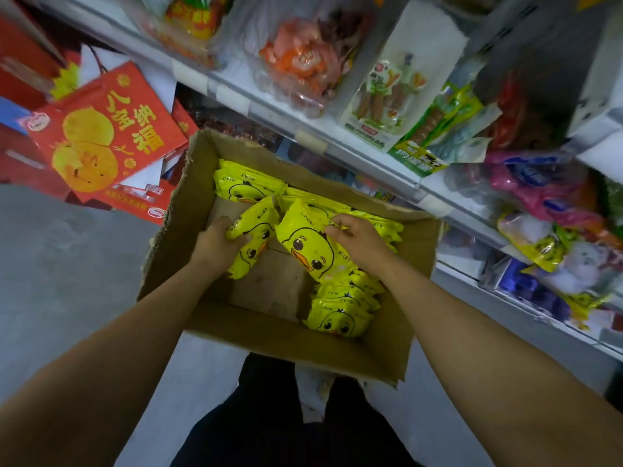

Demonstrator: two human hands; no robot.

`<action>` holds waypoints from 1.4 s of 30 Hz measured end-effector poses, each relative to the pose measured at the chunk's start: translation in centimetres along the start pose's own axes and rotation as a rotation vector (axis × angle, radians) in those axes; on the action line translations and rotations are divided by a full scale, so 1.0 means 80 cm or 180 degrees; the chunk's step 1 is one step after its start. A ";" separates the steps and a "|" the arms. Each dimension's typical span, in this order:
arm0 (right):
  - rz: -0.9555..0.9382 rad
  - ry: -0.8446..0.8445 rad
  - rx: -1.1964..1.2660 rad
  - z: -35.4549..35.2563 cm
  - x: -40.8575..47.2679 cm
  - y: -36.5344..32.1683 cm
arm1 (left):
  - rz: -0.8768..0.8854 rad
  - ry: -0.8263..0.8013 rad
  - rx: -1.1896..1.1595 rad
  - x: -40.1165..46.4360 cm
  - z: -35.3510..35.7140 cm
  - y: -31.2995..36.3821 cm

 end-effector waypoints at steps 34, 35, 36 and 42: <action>-0.0924 0.2765 0.2315 -0.635 -0.680 0.259 | 0.3046 -0.0897 -0.0086 -0.629 0.323 0.662; -0.0951 0.2845 0.2345 -0.653 -0.693 0.265 | 0.3153 -0.0894 0.0022 -0.642 0.331 0.684; -0.0987 0.2910 0.2362 -0.670 -0.704 0.271 | 0.3239 -0.0920 0.0080 -0.652 0.341 0.705; -0.1145 0.3272 0.2281 -0.790 -0.744 0.311 | 0.3451 -0.1108 -0.0110 -0.687 0.413 0.831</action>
Point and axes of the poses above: each hand's wrist, its own x-axis towards the middle knuckle, its own z-axis out of the palm, y = z × x, the point moved 7 cm from there along x, towards the middle knuckle, and after that the axes turned 2 degrees about y, right-handed, at the moved point
